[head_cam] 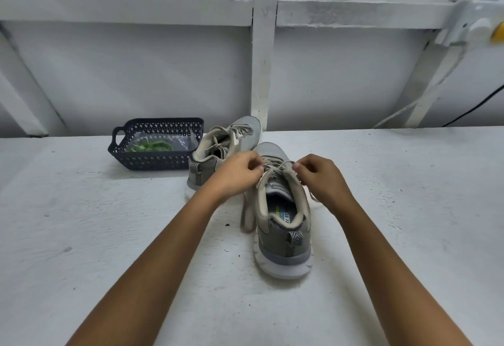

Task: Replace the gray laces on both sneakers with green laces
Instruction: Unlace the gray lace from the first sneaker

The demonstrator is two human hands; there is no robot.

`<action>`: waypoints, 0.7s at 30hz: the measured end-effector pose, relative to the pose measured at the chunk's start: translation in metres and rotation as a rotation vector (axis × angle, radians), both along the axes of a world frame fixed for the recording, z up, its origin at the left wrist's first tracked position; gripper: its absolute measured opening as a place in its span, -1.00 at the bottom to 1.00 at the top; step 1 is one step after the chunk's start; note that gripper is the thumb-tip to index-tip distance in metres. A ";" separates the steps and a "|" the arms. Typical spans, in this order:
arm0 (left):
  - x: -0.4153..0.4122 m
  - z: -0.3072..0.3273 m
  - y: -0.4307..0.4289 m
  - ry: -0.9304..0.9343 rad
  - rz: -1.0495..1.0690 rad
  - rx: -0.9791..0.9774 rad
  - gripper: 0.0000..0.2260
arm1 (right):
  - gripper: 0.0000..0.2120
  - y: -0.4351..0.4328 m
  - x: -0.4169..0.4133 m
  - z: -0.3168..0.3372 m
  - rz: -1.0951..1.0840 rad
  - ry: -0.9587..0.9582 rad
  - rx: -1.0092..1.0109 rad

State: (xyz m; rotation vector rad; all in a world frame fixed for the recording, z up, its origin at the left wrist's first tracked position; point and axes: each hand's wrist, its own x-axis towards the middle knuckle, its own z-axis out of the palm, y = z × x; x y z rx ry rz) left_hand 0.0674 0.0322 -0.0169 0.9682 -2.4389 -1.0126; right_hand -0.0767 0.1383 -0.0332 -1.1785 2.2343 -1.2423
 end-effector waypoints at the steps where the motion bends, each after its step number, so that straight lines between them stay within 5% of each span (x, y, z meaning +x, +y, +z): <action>1: 0.001 0.000 0.000 0.031 0.024 0.000 -0.90 | -0.87 0.004 0.003 0.004 -0.006 0.031 -0.033; 6: 0.007 0.005 0.019 0.180 0.012 -0.126 -0.95 | -0.89 0.023 0.023 0.015 0.080 0.157 -0.098; 11: 0.018 -0.008 0.037 0.050 -0.098 -0.282 -0.82 | -0.87 0.031 0.028 0.012 0.128 0.323 0.040; 17: 0.021 -0.007 0.038 -0.010 -0.073 -0.093 -0.65 | -0.85 0.019 0.018 0.021 0.056 0.209 -0.025; 21: 0.019 -0.014 0.040 -0.020 0.002 0.019 -0.42 | -0.78 0.001 0.001 0.019 0.031 0.082 0.123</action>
